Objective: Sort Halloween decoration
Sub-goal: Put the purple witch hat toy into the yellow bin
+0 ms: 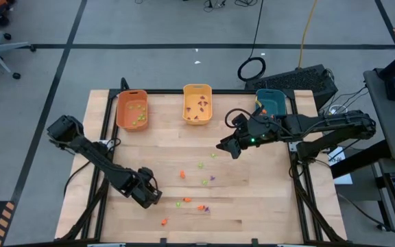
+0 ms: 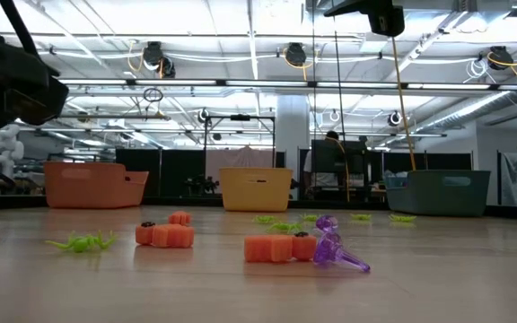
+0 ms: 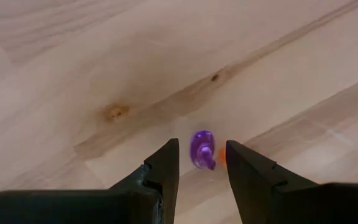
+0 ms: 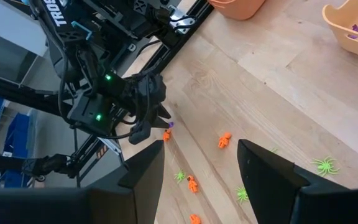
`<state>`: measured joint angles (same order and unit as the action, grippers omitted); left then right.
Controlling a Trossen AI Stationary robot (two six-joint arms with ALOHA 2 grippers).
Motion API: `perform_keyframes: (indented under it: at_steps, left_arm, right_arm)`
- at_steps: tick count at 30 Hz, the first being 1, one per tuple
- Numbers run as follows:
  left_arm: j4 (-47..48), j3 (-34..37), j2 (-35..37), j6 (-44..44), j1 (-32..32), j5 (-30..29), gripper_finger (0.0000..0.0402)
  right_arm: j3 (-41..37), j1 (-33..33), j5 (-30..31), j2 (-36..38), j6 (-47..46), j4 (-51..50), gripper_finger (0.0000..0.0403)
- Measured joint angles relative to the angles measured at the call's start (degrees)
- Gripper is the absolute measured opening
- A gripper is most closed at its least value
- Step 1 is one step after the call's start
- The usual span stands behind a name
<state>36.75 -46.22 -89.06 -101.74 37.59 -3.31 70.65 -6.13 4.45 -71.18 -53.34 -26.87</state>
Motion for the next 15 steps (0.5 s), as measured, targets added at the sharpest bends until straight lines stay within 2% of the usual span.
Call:
perform_keyframes:
  at_steps: [7, 15]
  left_arm:
    - [0.13, 0.0, 0.1, 0.05, -0.12, 0.09, 0.0113]
    - [-0.55, 0.0, 0.1, 1.62, -0.12, 0.07, 0.0032]
  right_arm:
    - [0.0, 0.0, 0.0, 0.0, 0.0, 0.0, 0.019]
    - [0.0, 0.0, 0.0, 0.0, 0.0, 0.0, 0.019]
